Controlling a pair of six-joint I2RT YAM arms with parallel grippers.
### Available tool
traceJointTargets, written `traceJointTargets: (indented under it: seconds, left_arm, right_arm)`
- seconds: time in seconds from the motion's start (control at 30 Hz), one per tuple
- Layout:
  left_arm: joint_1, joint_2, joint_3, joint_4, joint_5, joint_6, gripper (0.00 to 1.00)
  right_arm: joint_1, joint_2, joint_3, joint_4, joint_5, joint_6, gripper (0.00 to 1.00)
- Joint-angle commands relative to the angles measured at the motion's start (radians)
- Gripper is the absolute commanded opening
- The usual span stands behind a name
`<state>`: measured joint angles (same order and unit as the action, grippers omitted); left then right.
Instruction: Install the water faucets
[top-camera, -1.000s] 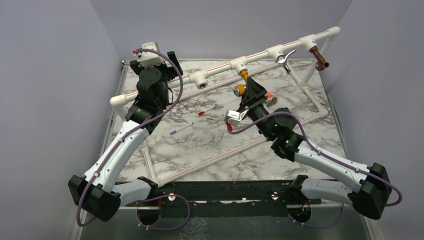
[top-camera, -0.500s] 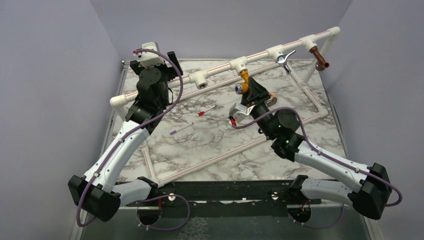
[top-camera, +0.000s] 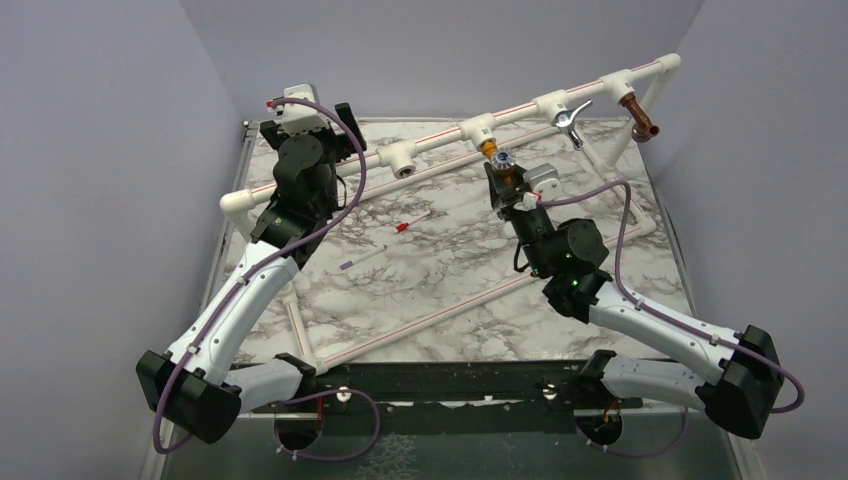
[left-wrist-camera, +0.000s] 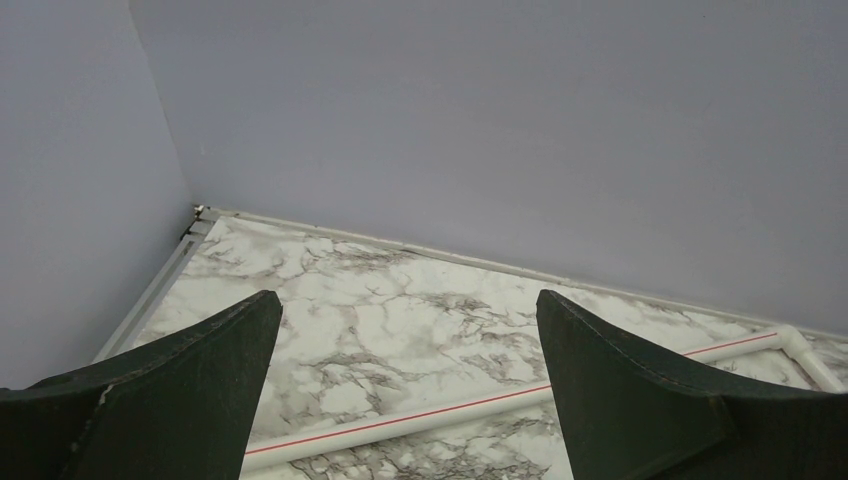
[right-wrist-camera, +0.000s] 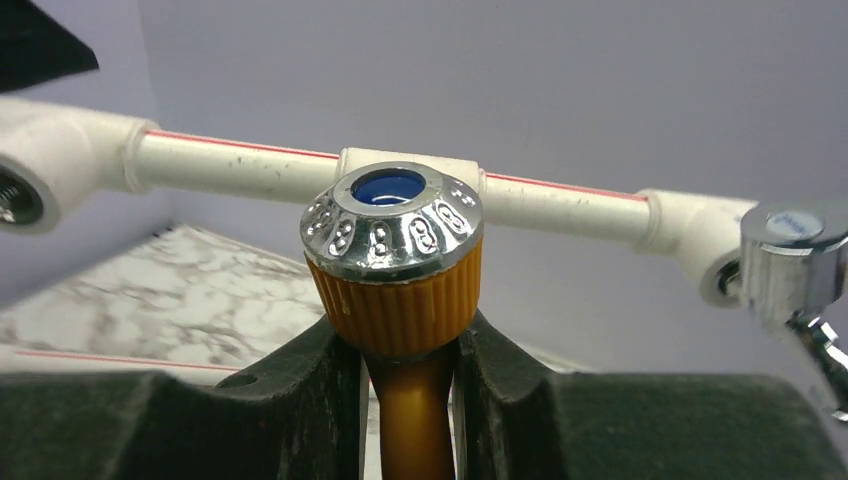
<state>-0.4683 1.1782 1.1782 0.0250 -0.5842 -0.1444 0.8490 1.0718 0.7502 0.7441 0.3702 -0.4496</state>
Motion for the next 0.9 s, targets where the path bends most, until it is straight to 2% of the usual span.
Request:
traceJointTargets:
  seconds: [0.0,0.3,0.53,0.63,0.87]
  left_arm:
    - [-0.044,0.073,-0.115,-0.366,0.063,-0.02,0.99]
    - [-0.044,0.073,-0.115,-0.367,0.06,-0.02,0.99]
    - [-0.044,0.074,-0.116,-0.367,0.06,-0.02,0.99]
    - [-0.044,0.075,-0.115,-0.365,0.06,-0.02,0.99]
    - [-0.044,0.075,-0.115,-0.365,0.058,-0.02,0.99]
  right_arm:
    - [0.002,-0.021,-0.004,0.112,0.135,0.422,0.01]
    - [0.002,-0.019,-0.016,0.068,0.231,0.949,0.0]
    - [0.002,-0.047,0.002,-0.103,0.304,1.439,0.0]
    - [0.002,-0.054,0.001,-0.132,0.316,1.559,0.01]
    - [0.002,-0.088,0.064,-0.423,0.339,1.901,0.01]
